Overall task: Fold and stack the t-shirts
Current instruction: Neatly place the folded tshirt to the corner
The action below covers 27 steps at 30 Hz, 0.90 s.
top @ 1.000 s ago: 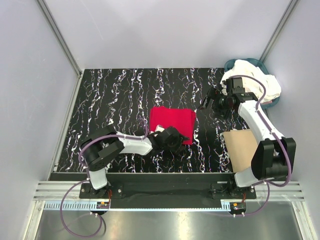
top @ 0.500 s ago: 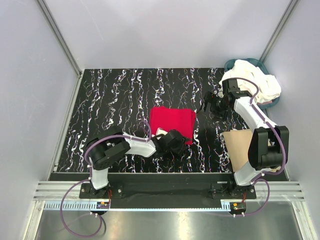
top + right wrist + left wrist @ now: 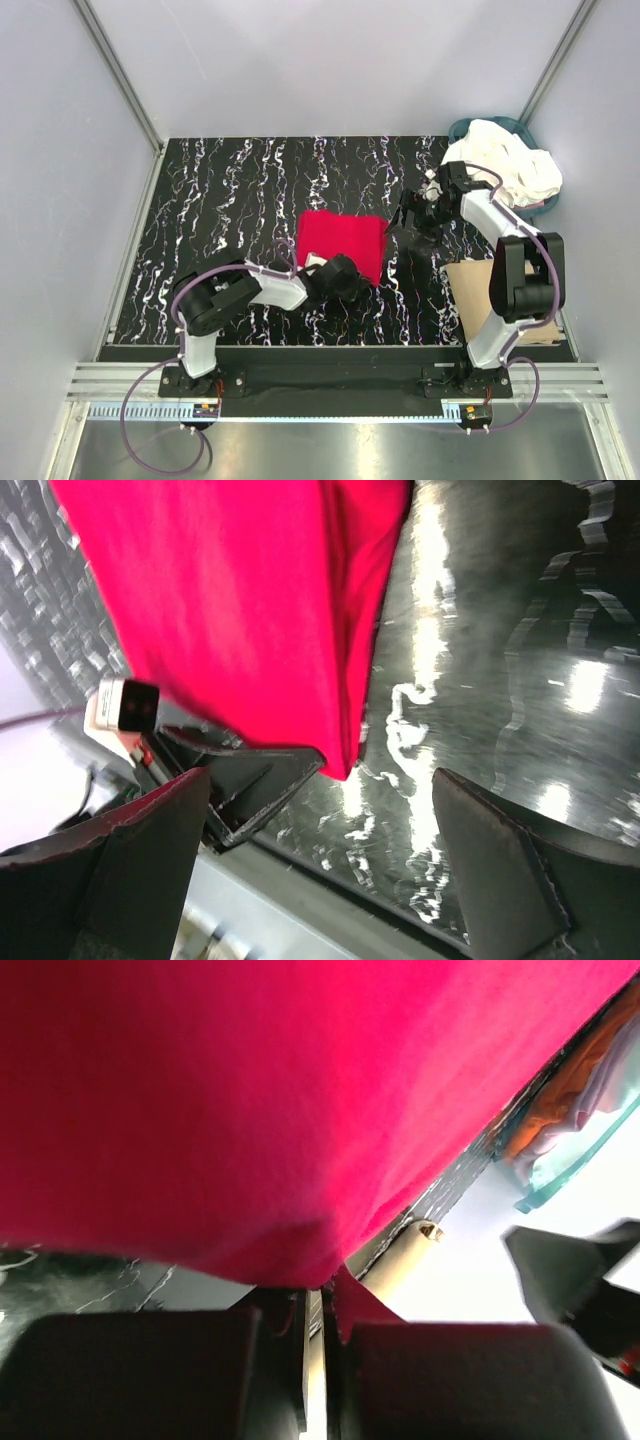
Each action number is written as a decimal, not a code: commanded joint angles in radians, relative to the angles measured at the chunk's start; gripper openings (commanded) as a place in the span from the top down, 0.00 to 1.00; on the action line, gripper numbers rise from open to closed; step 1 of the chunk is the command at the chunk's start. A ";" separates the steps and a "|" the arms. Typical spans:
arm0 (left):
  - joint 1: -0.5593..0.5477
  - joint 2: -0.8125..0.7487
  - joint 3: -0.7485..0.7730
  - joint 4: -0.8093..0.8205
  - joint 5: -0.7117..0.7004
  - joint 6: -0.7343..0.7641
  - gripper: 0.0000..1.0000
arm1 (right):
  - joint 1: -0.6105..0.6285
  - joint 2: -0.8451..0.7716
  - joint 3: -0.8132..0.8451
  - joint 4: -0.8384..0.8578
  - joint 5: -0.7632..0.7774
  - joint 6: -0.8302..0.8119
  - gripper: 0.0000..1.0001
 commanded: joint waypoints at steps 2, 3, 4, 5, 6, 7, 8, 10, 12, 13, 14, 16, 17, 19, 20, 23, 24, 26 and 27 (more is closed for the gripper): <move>0.030 -0.120 -0.038 0.044 0.054 0.056 1.00 | -0.004 0.065 0.035 0.037 -0.192 -0.015 0.01; 0.032 -0.147 -0.062 0.054 0.072 0.048 1.00 | -0.004 0.071 0.028 0.048 -0.218 -0.017 0.03; 0.035 -0.160 -0.070 0.061 0.083 0.047 1.00 | -0.004 0.085 0.024 0.063 -0.223 -0.015 0.03; 0.038 -0.172 -0.076 0.061 0.092 0.050 1.00 | -0.004 0.094 0.023 0.073 -0.233 -0.012 0.03; 0.039 -0.197 -0.084 0.059 0.100 0.062 1.00 | -0.004 0.104 0.017 0.080 -0.247 -0.009 0.04; 0.042 -0.207 -0.085 0.056 0.101 0.064 1.00 | -0.004 0.128 0.014 0.099 -0.285 -0.002 0.05; 0.042 -0.218 -0.088 0.050 0.101 0.068 1.00 | -0.004 0.139 0.011 0.109 -0.302 0.014 0.05; 0.049 -0.243 -0.088 0.036 0.109 0.077 1.00 | -0.003 0.159 -0.012 0.151 -0.322 0.029 0.06; 0.049 -0.258 -0.095 0.031 0.114 0.082 1.00 | -0.003 0.168 -0.037 0.178 -0.330 0.047 0.06; 0.052 -0.261 -0.096 0.032 0.117 0.082 1.00 | -0.003 0.183 -0.040 0.194 -0.341 0.052 0.06; 0.052 -0.264 -0.104 0.036 0.118 0.080 1.00 | -0.003 0.189 -0.045 0.197 -0.348 0.066 0.06; 0.053 -0.272 -0.108 0.041 0.115 0.080 1.00 | -0.003 0.187 -0.063 0.197 -0.326 0.084 0.07; 0.055 -0.274 -0.108 0.041 0.117 0.080 1.00 | -0.003 0.180 -0.084 0.198 -0.312 0.093 0.08; 0.055 -0.274 -0.110 0.041 0.126 0.084 1.00 | -0.003 0.174 -0.107 0.215 -0.292 0.107 0.08; 0.056 -0.274 -0.108 0.044 0.128 0.084 1.00 | -0.003 0.179 -0.114 0.221 -0.295 0.113 0.09; 0.056 -0.272 -0.108 0.045 0.140 0.088 1.00 | -0.003 0.206 -0.127 0.251 -0.316 0.132 0.10; 0.056 -0.274 -0.108 0.047 0.144 0.088 1.00 | -0.003 0.214 -0.132 0.264 -0.322 0.138 0.11; 0.056 -0.278 -0.108 0.047 0.143 0.090 1.00 | -0.003 0.232 -0.132 0.295 -0.331 0.159 0.11; 0.056 -0.283 -0.110 0.045 0.140 0.091 1.00 | -0.001 0.239 -0.129 0.306 -0.335 0.169 0.12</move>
